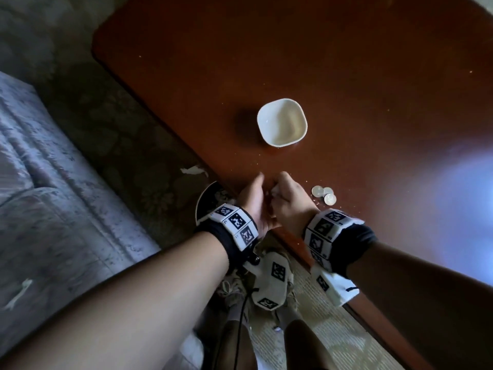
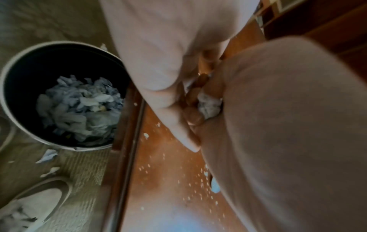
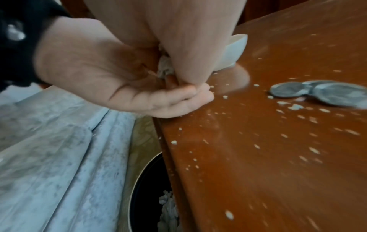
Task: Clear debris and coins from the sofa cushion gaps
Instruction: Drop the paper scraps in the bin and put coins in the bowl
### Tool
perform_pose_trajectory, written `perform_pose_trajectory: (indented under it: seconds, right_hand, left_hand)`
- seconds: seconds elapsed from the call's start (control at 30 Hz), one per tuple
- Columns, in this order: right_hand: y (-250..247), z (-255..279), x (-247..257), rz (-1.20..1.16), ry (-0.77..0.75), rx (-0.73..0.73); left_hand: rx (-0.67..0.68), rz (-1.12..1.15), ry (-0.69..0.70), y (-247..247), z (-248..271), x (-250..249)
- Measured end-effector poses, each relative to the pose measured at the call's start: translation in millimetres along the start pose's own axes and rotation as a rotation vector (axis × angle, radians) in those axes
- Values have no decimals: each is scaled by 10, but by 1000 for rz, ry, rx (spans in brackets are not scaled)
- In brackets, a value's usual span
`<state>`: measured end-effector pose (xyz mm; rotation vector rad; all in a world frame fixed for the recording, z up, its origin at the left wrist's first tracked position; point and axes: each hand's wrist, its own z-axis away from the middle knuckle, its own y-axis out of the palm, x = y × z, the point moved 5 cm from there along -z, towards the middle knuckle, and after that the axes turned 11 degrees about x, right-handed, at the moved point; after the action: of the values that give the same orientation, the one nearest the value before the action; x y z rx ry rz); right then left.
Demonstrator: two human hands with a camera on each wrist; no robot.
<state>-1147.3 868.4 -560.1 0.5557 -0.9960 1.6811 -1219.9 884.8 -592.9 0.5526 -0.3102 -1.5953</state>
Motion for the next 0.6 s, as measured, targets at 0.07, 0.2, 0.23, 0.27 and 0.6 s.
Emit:
perform_pose_trajectory:
  seconds: [0.07,0.2,0.23,0.27,0.6]
  right_hand:
    - [193,-108,93,123,11,120]
    - [505,-183,283,361,-39,339]
    - [570,-182,335,424,-67,374]
    - [634,-177,380,466,-92,401]
    - [987,-161,561,398,-136,379]
  left_hand:
    - [-29,61,11,-168,68,-110]
    - [-61,168,51,-494,216,-260]
    - [-65,206,62,-565,258,-288]
    - [-67,233,72,-644,277,-314]
    - [-35,335,89,-1007,478,-344]
